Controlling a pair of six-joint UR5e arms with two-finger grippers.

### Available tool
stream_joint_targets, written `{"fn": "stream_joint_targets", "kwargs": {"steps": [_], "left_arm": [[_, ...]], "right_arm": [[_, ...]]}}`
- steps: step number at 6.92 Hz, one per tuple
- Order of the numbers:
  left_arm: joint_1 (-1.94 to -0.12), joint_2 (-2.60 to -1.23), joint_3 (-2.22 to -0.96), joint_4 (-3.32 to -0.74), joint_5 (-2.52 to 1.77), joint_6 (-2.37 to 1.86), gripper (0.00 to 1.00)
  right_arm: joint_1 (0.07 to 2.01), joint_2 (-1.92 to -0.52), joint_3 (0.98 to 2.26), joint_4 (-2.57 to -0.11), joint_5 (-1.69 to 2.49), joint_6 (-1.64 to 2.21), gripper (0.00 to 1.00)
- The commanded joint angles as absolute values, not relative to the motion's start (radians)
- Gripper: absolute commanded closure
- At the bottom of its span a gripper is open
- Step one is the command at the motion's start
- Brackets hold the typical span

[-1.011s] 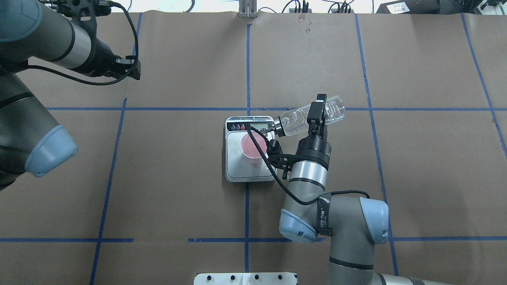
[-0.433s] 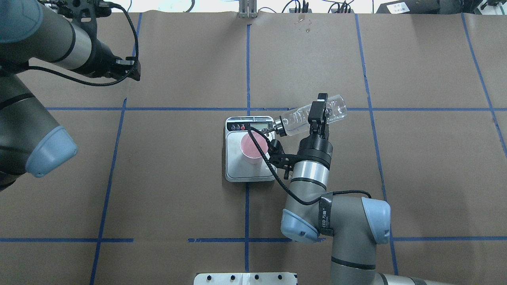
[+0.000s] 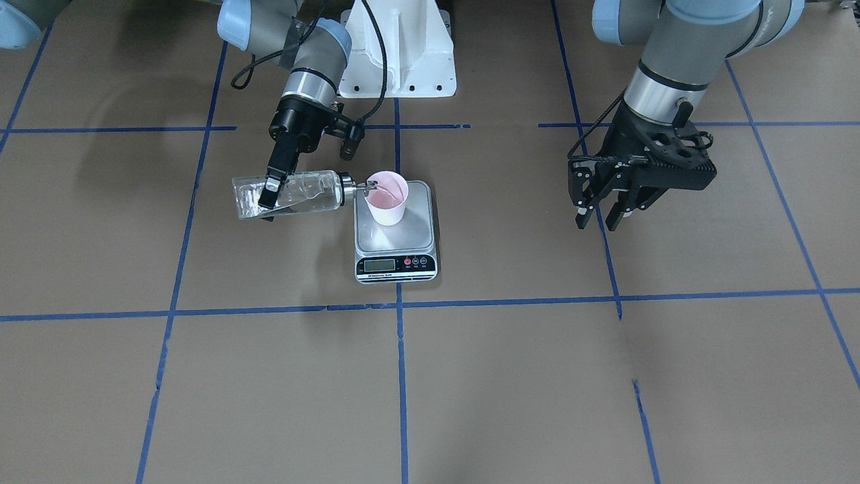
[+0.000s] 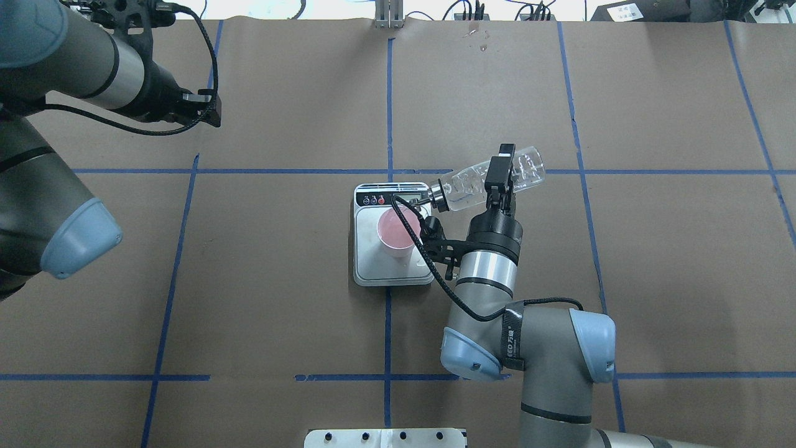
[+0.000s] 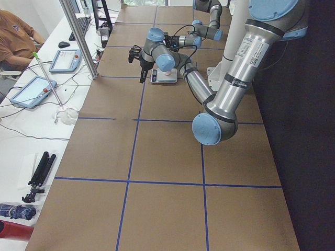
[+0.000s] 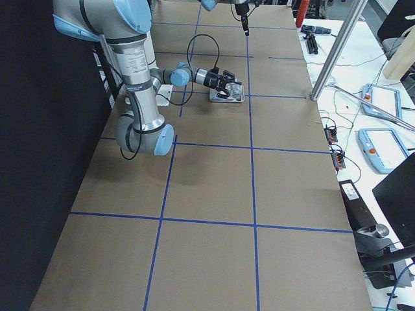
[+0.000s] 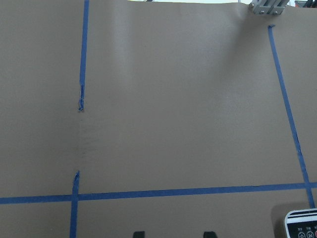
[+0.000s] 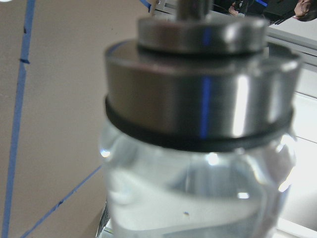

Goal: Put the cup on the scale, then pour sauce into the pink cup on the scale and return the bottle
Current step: 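Tilt the bottle spout down into the pink cup with the right gripper, then turn the bottle upright and carry it back with the right gripper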

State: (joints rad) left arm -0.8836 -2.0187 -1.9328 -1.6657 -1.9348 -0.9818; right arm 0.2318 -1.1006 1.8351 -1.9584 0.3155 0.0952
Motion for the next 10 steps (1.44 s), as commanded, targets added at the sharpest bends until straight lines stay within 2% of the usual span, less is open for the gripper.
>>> {"fn": "stream_joint_targets", "kwargs": {"steps": [1, 5, 8, 10], "left_arm": [[-0.884, -2.019, -1.933, -1.667, -1.934, -0.982, 0.5], [-0.884, -2.019, -1.933, -1.667, -1.934, -0.983, 0.5], [-0.884, -2.019, -1.934, -1.666, -1.934, -0.983, 0.5], [-0.884, -2.019, -1.934, -1.666, -1.934, -0.983, 0.5]], "right_arm": [[0.235, -1.108, 1.877, -1.954, 0.33, 0.153, 1.0], [0.216, -1.158, 1.867, -1.806, 0.379, 0.42, 1.0], [0.189, -1.187, 1.842, -1.66, 0.469, 0.853, 1.0], [0.187, -1.228, 1.845, -1.53, 0.53, 1.006, 1.0]]}}
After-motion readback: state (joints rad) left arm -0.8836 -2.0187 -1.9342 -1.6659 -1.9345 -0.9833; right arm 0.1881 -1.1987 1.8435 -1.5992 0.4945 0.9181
